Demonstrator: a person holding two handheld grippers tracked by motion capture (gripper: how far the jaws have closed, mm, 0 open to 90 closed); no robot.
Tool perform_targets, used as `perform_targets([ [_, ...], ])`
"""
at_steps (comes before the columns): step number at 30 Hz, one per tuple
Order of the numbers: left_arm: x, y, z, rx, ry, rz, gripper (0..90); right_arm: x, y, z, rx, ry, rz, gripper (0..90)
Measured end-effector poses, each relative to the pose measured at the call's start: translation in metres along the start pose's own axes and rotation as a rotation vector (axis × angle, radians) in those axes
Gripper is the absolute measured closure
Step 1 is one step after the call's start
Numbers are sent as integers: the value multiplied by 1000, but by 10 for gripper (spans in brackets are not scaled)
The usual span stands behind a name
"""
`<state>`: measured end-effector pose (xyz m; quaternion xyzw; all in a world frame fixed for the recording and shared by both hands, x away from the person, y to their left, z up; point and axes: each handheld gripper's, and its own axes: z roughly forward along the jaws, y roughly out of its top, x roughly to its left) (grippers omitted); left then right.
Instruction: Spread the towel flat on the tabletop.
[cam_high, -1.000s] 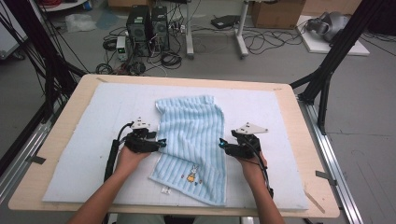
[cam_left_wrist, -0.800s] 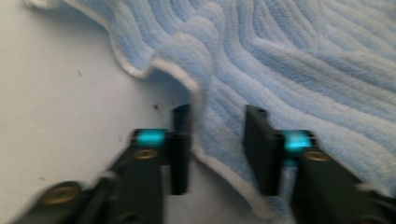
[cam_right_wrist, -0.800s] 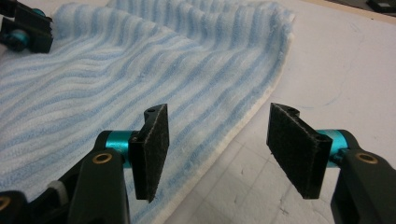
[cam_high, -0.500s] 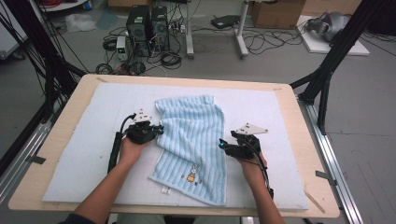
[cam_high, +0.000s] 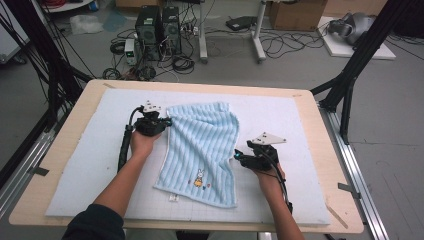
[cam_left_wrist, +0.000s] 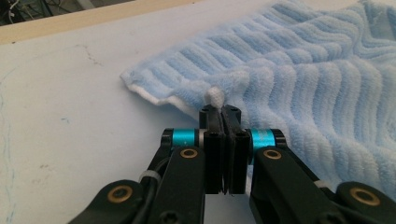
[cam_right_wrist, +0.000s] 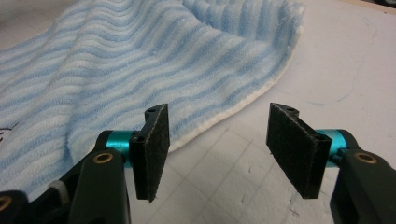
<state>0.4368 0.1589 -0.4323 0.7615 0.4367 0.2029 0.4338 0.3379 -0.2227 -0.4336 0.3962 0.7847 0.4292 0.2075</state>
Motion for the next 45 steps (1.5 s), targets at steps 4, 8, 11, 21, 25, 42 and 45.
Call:
perform_targets([
  [4,1,-2,-4,-21,0,-55,630,-1,-1,0,4,-1,10,391],
  [8,-1,-7,-15,-43,-32,-57,425,0,-2,-2,5,-3,9,391],
  [11,-1,-14,-27,-62,-57,-61,403,1,-2,-2,2,-6,9,391],
  [21,-14,-45,-63,-24,-120,-16,409,7,-5,-8,1,7,8,446],
  [25,-27,-58,-71,7,-179,-2,445,16,-8,-12,10,36,-6,503],
  [42,-65,-80,-83,99,-169,127,865,52,-19,-2,140,21,-88,854],
  [45,-63,-82,-90,92,-163,112,866,39,-21,-6,138,-83,-57,855],
])
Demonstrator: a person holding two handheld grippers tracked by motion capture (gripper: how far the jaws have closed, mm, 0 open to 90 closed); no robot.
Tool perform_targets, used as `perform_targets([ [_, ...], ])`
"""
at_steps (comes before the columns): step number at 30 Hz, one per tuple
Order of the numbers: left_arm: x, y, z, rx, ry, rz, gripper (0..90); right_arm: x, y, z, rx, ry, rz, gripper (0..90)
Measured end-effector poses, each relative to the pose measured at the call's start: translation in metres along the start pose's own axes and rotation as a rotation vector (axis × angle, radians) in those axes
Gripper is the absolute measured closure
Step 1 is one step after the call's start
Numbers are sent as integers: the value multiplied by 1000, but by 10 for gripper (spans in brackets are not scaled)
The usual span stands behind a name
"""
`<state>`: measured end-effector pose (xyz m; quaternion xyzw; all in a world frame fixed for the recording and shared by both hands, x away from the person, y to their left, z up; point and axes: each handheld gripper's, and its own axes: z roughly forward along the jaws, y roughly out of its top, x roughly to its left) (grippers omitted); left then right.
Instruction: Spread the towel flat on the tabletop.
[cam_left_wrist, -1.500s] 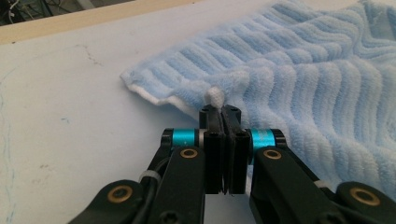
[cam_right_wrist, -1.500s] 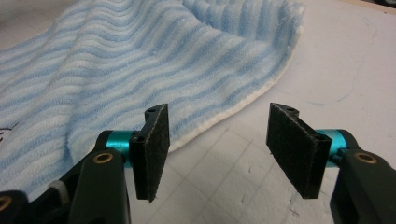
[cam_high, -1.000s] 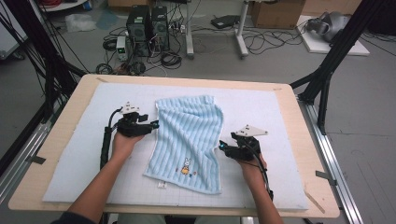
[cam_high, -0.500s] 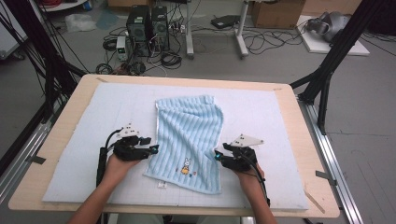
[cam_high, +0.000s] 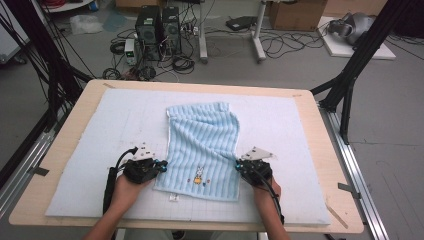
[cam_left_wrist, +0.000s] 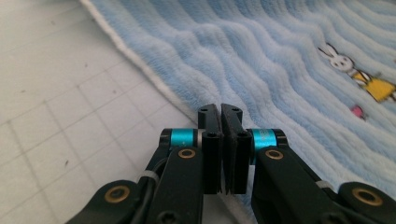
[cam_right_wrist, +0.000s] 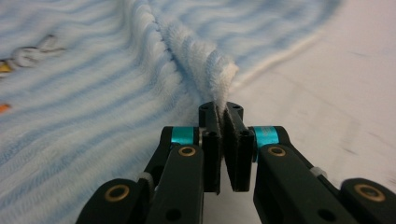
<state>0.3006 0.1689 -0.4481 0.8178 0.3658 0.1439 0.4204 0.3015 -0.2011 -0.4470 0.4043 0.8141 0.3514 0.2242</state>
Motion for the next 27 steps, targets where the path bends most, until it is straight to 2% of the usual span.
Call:
perform_targets([
  [1,0,-2,-2,-6,-7,-3,864,-4,-1,0,-2,8,33,841],
  [3,-1,-5,-6,-19,-11,-4,816,-6,-2,-1,-20,11,31,767],
  [6,2,-9,-13,-52,1,-37,597,-5,-1,-5,-51,21,28,666],
  [10,9,-16,-20,-95,-30,-48,545,-1,0,-16,-105,58,24,525],
  [12,9,-17,-21,-110,-46,-55,536,1,0,-19,-113,65,16,483],
  [14,8,-16,-21,-114,-70,-44,538,4,-1,-20,-113,93,6,445],
  [16,4,-15,-19,-105,-90,-33,538,10,-2,-21,-113,142,-8,426],
  [18,1,-13,-15,-94,-108,-26,524,18,-2,-21,-111,173,-43,415],
  [22,-5,-10,-9,-46,-97,-3,476,31,-1,-16,-84,220,-83,408],
  [25,-8,-9,-5,-4,-87,37,475,37,-2,-8,-52,240,-97,430],
  [27,-12,-9,-5,3,-53,56,508,39,-3,-2,-16,244,-111,459],
])
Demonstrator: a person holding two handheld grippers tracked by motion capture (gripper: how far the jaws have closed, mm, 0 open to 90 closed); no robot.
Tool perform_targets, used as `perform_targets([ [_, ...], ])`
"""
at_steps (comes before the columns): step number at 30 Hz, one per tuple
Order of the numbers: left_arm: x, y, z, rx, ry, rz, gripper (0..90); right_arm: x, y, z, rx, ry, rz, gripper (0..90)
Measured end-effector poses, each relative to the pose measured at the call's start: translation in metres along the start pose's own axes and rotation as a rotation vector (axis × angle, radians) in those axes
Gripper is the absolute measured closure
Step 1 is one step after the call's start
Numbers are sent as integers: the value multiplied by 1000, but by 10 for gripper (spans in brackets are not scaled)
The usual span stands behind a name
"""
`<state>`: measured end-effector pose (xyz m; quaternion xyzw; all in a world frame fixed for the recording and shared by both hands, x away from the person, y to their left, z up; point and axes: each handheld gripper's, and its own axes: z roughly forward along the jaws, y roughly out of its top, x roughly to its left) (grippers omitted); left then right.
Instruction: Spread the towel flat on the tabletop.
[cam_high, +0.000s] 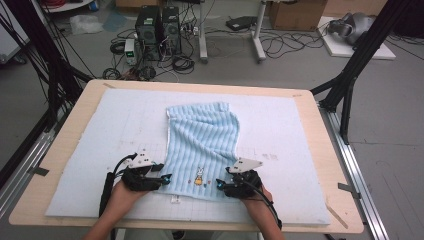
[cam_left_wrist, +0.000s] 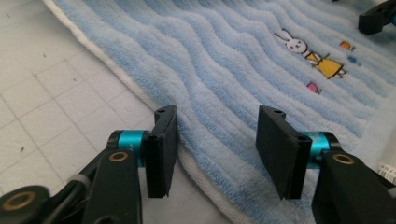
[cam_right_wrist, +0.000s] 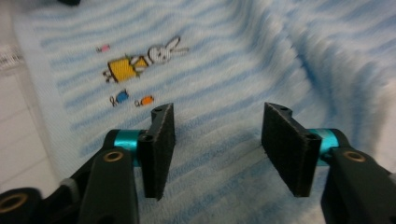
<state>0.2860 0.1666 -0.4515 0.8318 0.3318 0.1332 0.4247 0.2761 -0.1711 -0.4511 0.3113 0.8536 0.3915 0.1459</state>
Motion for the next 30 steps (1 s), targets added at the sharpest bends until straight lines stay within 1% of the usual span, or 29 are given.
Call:
perform_targets([
  [1,-1,0,0,2,15,1,546,0,0,0,0,-3,10,472],
  [3,-1,0,0,-3,10,4,618,-1,0,0,-2,0,16,506],
  [4,-2,0,-1,-4,-14,11,701,-1,0,0,-1,4,14,533],
  [5,-4,0,-1,-3,-20,33,794,-1,0,-1,2,8,17,566],
  [6,-6,0,-1,-2,-15,42,825,0,0,-1,3,12,13,617],
  [7,-7,-1,-1,0,-20,41,839,0,1,-1,3,23,6,672],
  [9,-7,-2,-2,-2,-42,8,847,2,0,-3,6,40,-7,755],
  [10,-7,-3,-3,1,-55,-1,849,4,0,-3,4,45,-13,792],
  [13,-11,-7,-8,4,-91,-24,852,6,-3,-7,7,70,-12,823],
  [17,-19,-14,-17,15,-127,-22,853,9,-6,-12,21,99,-14,824],
  [19,-24,-18,-22,20,-140,-27,854,11,-8,-15,21,118,-19,823],
  [22,-29,-22,-27,22,-158,-21,854,14,-11,-19,29,158,-9,821],
  [26,-34,-27,-33,28,-183,-20,855,18,-14,-23,43,187,-7,818],
  [28,-36,-29,-37,38,-205,-12,856,20,-16,-26,47,217,-2,810],
  [30,-38,-31,-40,48,-227,-13,855,21,-18,-30,60,248,-4,800],
])
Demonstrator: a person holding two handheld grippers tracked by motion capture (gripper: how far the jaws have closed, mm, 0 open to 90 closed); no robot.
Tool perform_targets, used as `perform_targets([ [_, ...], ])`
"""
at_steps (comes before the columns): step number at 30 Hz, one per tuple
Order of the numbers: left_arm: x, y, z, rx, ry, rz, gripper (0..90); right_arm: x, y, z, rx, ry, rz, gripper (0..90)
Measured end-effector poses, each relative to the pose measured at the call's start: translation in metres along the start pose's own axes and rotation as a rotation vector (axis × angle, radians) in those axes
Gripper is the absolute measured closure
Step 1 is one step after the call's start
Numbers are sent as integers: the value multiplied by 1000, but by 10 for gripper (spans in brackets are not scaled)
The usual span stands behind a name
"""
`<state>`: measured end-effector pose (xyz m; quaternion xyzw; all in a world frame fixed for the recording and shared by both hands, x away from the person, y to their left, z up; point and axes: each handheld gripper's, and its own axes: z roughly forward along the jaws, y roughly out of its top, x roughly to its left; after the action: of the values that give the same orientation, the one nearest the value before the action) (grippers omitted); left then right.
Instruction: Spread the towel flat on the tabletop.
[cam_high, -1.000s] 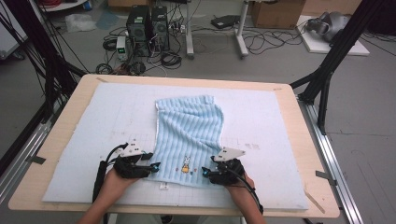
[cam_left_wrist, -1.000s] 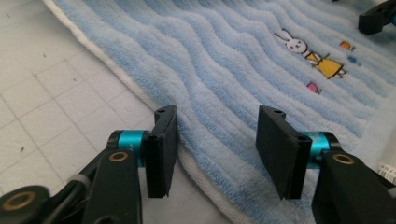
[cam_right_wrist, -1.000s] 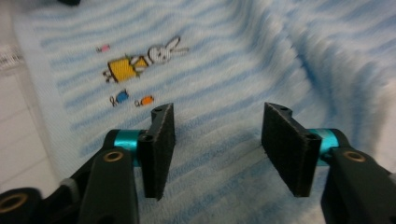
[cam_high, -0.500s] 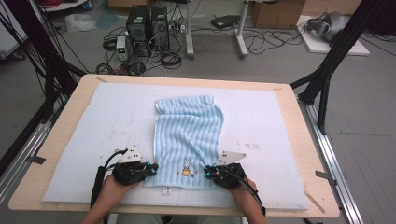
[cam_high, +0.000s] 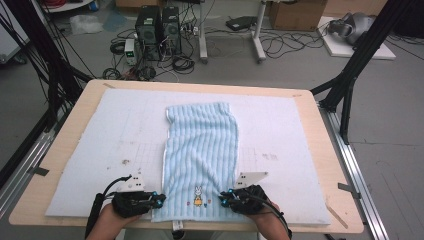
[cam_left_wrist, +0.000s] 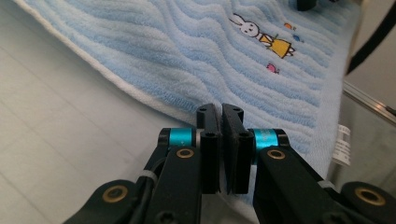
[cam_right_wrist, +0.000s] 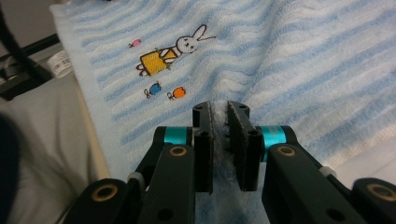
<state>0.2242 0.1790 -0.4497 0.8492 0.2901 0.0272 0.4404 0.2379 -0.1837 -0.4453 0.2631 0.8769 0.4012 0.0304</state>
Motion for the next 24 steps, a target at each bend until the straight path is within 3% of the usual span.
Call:
perform_targets([
  [2,1,0,-3,-7,7,-9,843,1,-1,-2,-1,21,0,756],
  [5,6,7,-8,-76,92,-36,698,-2,4,-7,-96,-17,42,566],
  [7,14,11,-13,-131,136,-68,609,-2,12,-7,-155,-54,62,536],
  [11,29,19,-19,-211,198,-104,549,-2,23,10,-128,-88,25,596],
  [15,43,29,-22,-237,228,-125,537,-3,32,34,-54,-86,-15,693],
  [17,49,32,-23,-243,237,-140,537,-4,35,38,-47,-91,-29,773],
  [19,55,35,-22,-246,239,-151,537,-5,34,37,-32,-63,-30,883],
  [23,66,39,-18,-233,236,-166,539,2,29,34,13,105,-73,895],
  [24,68,41,-16,-233,235,-174,539,5,28,33,18,115,-86,894],
])
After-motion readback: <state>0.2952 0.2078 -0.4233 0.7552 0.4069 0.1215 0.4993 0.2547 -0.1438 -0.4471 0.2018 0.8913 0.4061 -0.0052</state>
